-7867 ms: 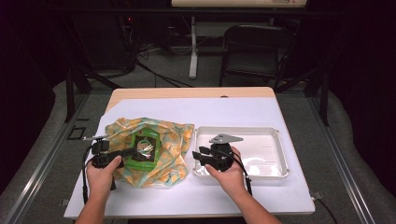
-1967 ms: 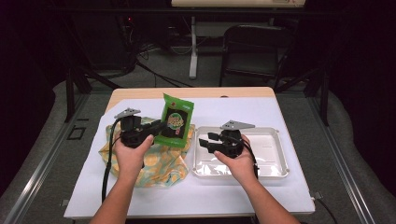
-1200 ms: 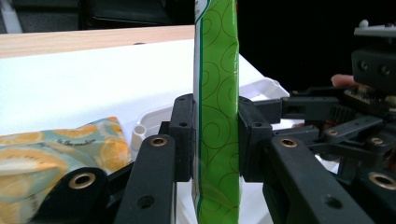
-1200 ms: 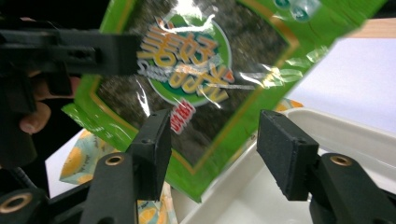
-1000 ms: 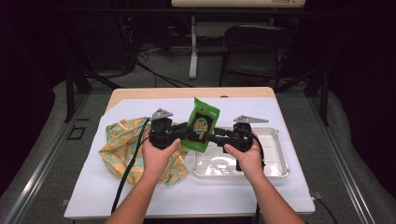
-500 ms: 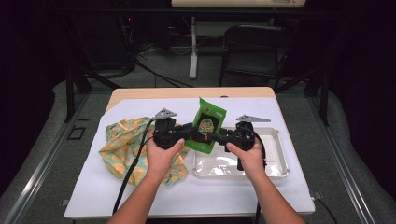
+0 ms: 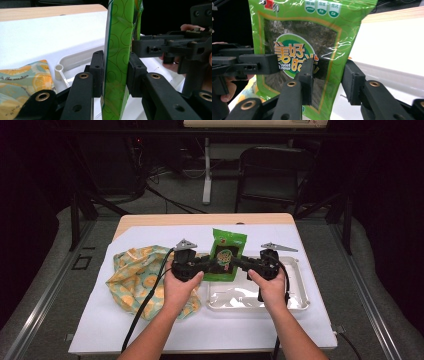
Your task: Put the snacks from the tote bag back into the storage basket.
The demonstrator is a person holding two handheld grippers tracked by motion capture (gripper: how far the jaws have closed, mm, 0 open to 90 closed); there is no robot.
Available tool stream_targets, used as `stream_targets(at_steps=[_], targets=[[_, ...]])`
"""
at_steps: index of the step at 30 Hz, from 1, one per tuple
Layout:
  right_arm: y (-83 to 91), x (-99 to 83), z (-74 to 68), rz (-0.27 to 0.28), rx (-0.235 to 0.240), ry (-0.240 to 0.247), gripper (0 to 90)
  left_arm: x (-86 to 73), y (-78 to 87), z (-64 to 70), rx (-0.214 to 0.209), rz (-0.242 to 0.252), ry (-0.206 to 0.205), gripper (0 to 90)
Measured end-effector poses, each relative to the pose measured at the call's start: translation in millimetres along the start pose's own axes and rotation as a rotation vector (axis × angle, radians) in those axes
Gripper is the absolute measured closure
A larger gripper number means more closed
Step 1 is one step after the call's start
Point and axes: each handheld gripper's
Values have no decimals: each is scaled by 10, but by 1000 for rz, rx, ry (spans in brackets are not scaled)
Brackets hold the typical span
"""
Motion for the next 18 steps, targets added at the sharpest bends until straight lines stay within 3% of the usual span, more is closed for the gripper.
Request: stream_targets(at_steps=[7,18], targets=[[12,-2,24,16,-13,-1,716,-17,-46,-16,3,-26,2,704],[77,14,70,-12,-51,9,857,-24,-130,-26,-2,-47,12,694]])
Point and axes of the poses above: each handheld gripper's, and its own axes: y roughly backward along the jaws, x roughly out of its top, z roughly to its right, and after that the axes turned 8 degrees about -z, right-handed
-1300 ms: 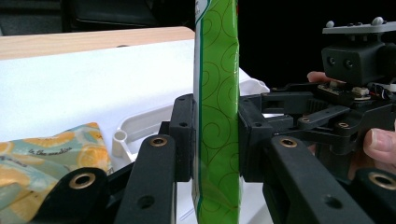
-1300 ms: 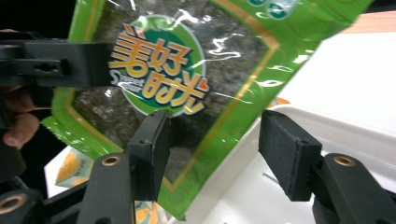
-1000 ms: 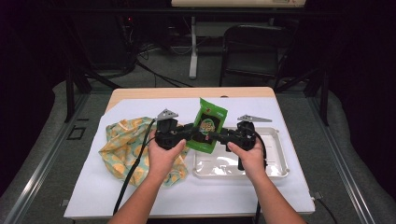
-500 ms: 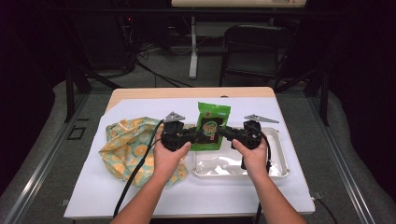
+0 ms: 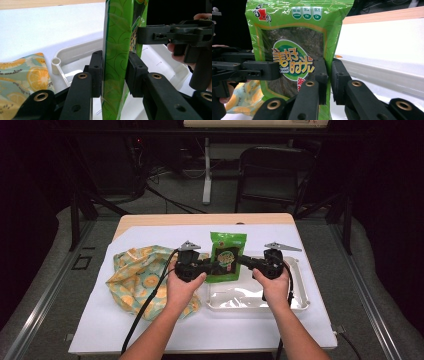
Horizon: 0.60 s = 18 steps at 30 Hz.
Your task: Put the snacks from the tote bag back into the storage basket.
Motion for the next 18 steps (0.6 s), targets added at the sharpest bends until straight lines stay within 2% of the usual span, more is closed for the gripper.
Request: stream_targets(at_steps=[10,18], targets=[[36,18,20,-12,-21,14,883,0,-47,19,-1,1,-4,689],[65,31,20,-8,-26,24,886,11,-49,60,15,9,-13,681]])
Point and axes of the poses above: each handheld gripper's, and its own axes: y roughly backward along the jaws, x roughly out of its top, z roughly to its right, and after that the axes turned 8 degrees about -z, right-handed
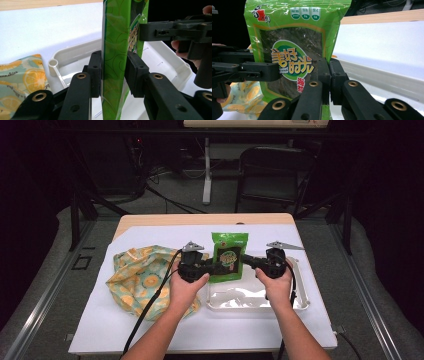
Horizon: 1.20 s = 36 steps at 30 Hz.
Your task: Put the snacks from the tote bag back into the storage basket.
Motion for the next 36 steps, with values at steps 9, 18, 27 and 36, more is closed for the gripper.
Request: stream_targets(at_steps=[9,18,27,36], targets=[[61,29,-48,22,-12,17,886,28,24,27,8,20,-16,672],[107,45,-58,36,-14,15,886,57,21,57,24,30,-34,658],[125,51,-69,45,-30,23,888,66,-18,62,67,52,-42,634],[121,45,-35,35,-58,19,892,75,-76,25,104,58,-23,636]])
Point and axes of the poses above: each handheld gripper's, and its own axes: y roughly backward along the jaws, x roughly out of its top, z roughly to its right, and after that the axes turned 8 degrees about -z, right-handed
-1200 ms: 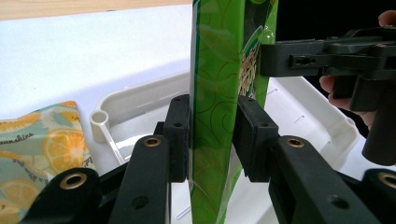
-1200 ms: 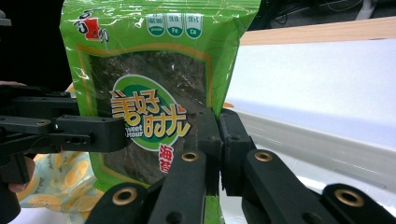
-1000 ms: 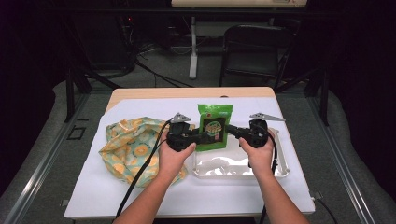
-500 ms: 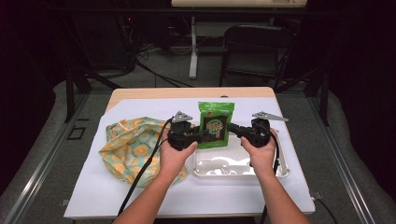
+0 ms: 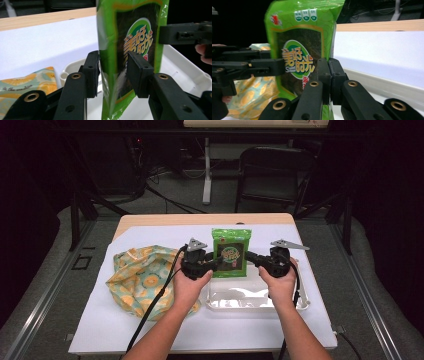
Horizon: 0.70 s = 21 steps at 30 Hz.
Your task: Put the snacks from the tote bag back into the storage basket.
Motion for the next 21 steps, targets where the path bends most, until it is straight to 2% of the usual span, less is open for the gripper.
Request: stream_targets(at_steps=[4,7,11,21], targets=[[-46,-24,24,-12,-14,-11,895,0,-72,-15,33,-19,20,682],[-87,-44,38,-26,-18,-21,895,-3,-137,-50,41,-30,34,693],[-120,-61,45,-28,-28,-26,894,-2,-214,-62,46,-36,64,690],[-190,-89,122,-49,-66,-44,894,-7,-329,-65,44,-56,79,659]])
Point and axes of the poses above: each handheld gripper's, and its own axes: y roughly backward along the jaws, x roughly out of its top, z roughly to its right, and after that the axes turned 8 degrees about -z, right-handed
